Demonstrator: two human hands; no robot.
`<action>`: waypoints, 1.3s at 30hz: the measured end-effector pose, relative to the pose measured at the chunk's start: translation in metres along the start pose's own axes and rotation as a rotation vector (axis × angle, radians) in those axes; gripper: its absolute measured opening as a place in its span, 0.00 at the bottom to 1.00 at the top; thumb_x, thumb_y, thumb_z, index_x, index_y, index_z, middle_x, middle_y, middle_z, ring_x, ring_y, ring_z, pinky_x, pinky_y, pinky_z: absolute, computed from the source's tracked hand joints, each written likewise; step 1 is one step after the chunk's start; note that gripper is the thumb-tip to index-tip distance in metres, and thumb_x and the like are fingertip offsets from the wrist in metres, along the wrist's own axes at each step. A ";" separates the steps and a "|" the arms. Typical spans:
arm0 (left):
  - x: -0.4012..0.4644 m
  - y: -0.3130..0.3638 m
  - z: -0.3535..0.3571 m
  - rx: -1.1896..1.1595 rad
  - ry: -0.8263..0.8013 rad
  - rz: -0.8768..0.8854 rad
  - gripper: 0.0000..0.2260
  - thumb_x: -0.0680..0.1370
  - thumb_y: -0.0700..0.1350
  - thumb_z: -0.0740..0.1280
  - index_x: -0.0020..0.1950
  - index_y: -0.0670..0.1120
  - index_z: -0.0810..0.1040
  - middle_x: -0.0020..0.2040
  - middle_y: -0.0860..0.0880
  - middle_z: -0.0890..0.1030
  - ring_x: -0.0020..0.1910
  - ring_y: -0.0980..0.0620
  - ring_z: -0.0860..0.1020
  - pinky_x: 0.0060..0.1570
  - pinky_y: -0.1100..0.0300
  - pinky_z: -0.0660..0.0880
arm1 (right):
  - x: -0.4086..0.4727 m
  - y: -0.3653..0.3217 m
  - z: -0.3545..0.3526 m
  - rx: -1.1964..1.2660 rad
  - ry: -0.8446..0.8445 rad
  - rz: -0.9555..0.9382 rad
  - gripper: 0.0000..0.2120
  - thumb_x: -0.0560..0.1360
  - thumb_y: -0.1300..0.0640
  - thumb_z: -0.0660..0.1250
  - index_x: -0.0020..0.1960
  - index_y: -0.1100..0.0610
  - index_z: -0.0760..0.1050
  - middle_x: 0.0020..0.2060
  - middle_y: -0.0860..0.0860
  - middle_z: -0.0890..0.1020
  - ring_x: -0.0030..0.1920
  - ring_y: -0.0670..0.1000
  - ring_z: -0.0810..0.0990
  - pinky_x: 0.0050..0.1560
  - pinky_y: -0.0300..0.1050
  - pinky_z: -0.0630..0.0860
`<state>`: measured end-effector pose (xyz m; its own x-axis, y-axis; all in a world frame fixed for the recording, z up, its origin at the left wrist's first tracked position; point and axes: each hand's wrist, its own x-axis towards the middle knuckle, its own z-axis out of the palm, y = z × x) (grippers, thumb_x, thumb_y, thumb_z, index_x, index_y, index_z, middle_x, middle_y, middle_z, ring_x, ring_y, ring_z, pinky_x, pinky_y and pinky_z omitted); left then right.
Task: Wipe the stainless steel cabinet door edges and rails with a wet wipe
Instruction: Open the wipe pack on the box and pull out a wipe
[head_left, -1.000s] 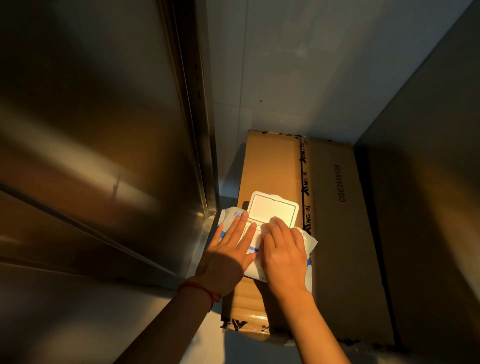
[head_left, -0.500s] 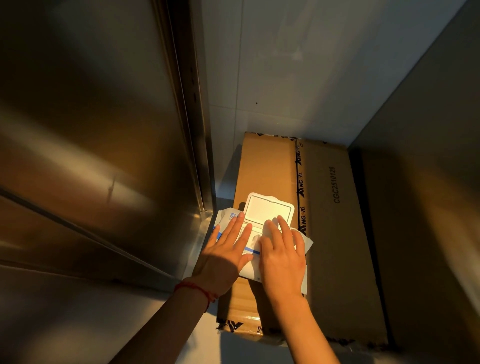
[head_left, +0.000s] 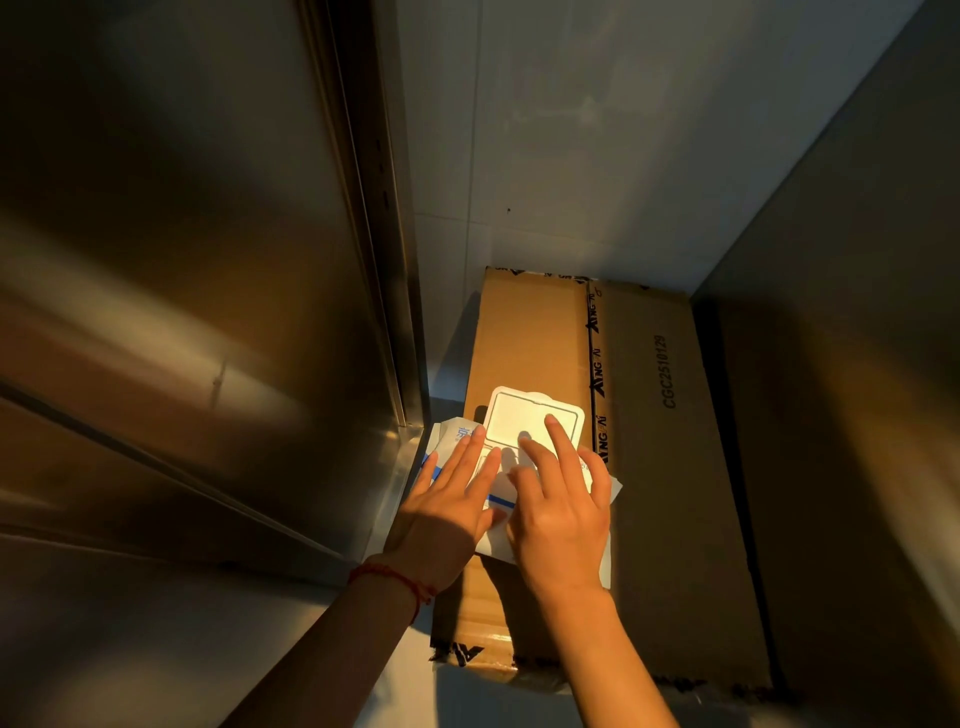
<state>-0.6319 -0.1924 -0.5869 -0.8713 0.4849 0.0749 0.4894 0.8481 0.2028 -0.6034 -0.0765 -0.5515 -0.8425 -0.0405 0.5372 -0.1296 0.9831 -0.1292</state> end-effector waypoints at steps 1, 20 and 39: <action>0.000 0.000 0.001 -0.020 -0.005 -0.015 0.32 0.54 0.47 0.82 0.55 0.38 0.81 0.56 0.38 0.80 0.52 0.40 0.80 0.44 0.42 0.78 | 0.000 -0.002 -0.002 0.010 0.038 0.001 0.09 0.67 0.56 0.69 0.40 0.62 0.83 0.48 0.57 0.84 0.55 0.60 0.80 0.56 0.58 0.75; -0.002 -0.014 0.014 -0.077 -0.284 -0.114 0.28 0.82 0.55 0.50 0.70 0.51 0.33 0.70 0.52 0.31 0.75 0.53 0.39 0.65 0.61 0.31 | -0.019 -0.009 -0.013 -0.071 -0.162 0.106 0.18 0.50 0.56 0.85 0.37 0.57 0.82 0.51 0.56 0.84 0.56 0.60 0.80 0.55 0.63 0.74; 0.007 -0.009 0.005 -0.111 -0.440 -0.184 0.31 0.81 0.55 0.52 0.75 0.46 0.36 0.76 0.49 0.38 0.75 0.52 0.39 0.71 0.55 0.38 | -0.018 -0.009 -0.022 0.032 0.028 0.055 0.14 0.55 0.61 0.82 0.36 0.60 0.81 0.50 0.58 0.83 0.56 0.61 0.80 0.59 0.64 0.71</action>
<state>-0.6420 -0.1953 -0.5934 -0.8339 0.3941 -0.3864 0.3015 0.9117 0.2792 -0.5751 -0.0809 -0.5416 -0.8337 0.0193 0.5519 -0.1002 0.9775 -0.1855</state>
